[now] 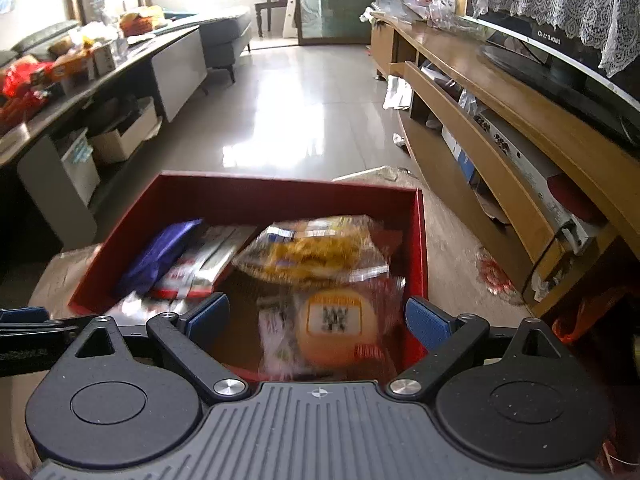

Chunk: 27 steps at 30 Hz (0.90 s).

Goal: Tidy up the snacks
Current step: 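Reach the gold cake with left tool while right tool reaches the blue sausage pack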

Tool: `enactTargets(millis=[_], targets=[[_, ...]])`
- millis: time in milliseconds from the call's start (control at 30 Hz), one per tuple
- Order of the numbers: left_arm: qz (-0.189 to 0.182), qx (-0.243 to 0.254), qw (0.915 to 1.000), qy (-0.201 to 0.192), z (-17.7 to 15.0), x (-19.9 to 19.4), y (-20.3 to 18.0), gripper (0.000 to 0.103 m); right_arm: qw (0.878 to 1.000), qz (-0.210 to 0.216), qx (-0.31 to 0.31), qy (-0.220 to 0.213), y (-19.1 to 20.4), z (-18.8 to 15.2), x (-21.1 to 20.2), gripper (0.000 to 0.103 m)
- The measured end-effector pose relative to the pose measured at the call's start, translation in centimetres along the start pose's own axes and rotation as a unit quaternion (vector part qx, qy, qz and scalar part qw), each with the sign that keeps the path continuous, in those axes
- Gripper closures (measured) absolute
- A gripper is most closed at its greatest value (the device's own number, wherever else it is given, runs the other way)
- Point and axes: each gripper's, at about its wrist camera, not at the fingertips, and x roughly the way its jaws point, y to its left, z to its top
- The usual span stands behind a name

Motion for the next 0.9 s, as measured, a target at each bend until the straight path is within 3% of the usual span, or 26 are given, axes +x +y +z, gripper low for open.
enactTargets(millis=[300, 500, 700, 900], targets=[[0.023, -0.032, 0.9978, 0.053, -3.5, 2.3, 1.5, 0.031, 0.999, -0.004, -0.015, 0.03, -0.2, -3.5, -1.9, 0.006], [0.035, -0.046, 0.9958, 0.071, -4.5, 3.7, 1.3, 0.031, 0.997, -0.02, 0.037, 0.069, -2.9, -5.0, -1.4, 0.006], [0.052, -0.021, 0.9968, 0.057, -5.3, 3.7, 0.5, 0.031, 0.989, -0.041, 0.097, 0.104, -5.2, -5.8, 0.7, 0.006], [0.043, -0.002, 0.9978, 0.05, -5.8, 3.3, 0.2, 0.037, 0.992, -0.043, 0.062, 0.106, -4.9, -5.9, 3.1, 0.006]])
